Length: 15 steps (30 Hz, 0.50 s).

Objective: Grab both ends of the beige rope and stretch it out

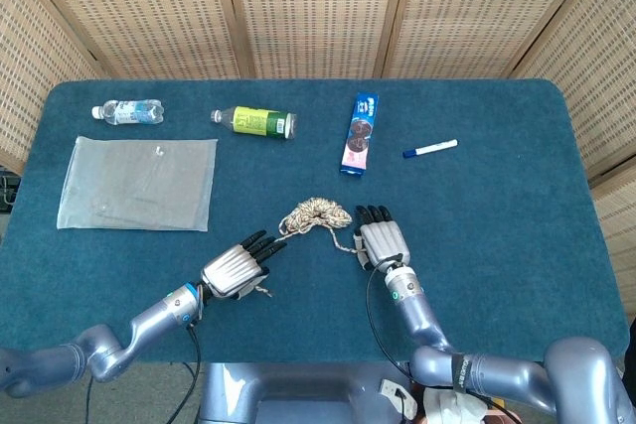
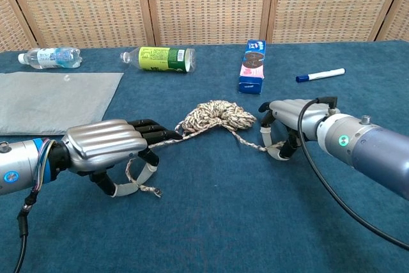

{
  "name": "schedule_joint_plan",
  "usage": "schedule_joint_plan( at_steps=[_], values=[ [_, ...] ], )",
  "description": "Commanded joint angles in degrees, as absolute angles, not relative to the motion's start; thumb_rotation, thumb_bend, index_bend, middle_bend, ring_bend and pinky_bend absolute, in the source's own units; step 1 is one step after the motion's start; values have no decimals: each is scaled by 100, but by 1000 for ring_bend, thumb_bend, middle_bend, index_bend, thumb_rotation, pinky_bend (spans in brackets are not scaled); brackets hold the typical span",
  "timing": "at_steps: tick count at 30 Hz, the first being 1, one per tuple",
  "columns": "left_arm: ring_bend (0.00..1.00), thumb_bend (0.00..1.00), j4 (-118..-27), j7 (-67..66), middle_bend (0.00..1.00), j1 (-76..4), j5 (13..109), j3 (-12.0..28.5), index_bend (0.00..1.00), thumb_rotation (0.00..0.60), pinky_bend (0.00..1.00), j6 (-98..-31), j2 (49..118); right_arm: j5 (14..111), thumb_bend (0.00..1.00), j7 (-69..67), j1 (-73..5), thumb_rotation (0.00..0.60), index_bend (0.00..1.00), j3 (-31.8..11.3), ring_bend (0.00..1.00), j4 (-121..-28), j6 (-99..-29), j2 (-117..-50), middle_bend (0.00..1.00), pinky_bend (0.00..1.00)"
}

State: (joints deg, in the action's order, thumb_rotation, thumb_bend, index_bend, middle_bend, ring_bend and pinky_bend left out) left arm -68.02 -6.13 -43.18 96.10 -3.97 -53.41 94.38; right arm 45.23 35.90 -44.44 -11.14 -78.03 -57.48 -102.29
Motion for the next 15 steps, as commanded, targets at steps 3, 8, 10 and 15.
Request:
schedule_joint_plan(
  at_steps=[3,8,10,15],
  values=[
    [0,445,-6810,-660,0,-4276,9566,-391,766,600,0,-5428,9255,4624,434,3569,-4413,600,714,-1078,0,-7811,-5798,-10157,70,0],
    [0,462,-6746,-565,0,-4148,9412,-330,778,600,0,-5619,8921,4912,434,3400,-4332,600,731,-1031,0,-7826,-5897,-10010,91,0],
    [0,464,-6643,-421,0,-4078,9331,-289,785,600,0,-5727,8787,5133,434,3281,-4278,600,733,-977,0,-7783,-5956,-9926,93,0],
    [0,475,-6231,-40,0,-3952,9138,-164,792,600,0,-5918,8567,5427,434,3125,-4190,600,734,-903,0,-7686,-6012,-9735,95,0]
  ],
)
